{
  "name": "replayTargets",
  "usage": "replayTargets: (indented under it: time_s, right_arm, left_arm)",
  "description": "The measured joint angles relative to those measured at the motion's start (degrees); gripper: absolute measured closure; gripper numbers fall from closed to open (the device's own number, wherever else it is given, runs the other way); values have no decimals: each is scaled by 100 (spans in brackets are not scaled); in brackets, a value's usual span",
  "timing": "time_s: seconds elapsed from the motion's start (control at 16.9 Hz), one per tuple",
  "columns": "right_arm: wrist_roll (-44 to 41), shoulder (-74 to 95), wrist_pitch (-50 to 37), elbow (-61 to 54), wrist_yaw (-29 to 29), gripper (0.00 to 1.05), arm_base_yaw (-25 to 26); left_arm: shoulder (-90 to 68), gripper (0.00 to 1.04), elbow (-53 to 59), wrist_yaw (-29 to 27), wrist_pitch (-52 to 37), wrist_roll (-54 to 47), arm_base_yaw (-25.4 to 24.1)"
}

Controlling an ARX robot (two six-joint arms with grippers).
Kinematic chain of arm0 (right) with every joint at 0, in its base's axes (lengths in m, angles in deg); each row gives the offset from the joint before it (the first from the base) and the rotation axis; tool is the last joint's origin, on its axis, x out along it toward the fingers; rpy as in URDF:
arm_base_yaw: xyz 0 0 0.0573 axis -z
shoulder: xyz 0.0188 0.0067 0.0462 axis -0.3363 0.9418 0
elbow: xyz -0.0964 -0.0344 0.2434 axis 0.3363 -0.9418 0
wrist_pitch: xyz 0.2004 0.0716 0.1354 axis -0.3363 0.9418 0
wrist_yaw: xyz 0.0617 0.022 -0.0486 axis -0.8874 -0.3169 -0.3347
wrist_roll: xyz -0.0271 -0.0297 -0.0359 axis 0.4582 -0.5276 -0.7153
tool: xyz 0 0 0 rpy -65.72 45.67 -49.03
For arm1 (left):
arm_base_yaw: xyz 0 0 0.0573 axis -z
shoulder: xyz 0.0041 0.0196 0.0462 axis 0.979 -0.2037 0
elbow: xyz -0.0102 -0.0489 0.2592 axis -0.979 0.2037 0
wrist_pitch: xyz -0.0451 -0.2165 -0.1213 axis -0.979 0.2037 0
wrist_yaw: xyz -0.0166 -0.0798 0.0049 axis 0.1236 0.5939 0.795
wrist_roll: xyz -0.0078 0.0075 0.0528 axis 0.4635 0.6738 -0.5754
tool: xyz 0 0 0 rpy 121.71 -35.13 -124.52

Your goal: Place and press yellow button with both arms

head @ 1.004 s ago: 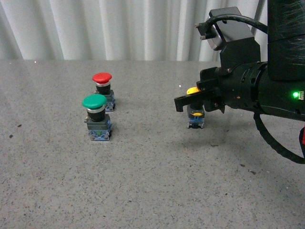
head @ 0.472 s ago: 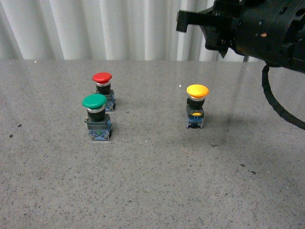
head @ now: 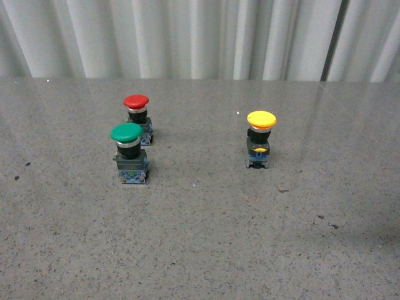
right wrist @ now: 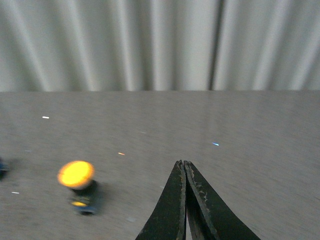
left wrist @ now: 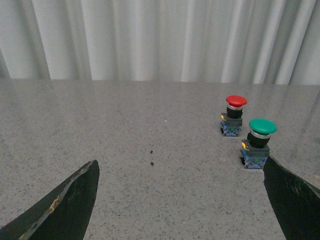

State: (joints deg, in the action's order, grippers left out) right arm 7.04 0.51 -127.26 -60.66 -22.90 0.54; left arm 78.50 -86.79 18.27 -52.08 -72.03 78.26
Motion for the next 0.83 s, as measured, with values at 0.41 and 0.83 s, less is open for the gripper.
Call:
replayTargets:
  time_s: [0.41,0.83]
  right_arm:
    - [-195,-3383,1344,-1471,-1762,103,1943]
    - [-229,-4192,1690,-2035,-1775,103,1912]
  left_arm:
    - [0,7,0,22,0,-2,0]
    - [0,7,0,17,0,0,0]
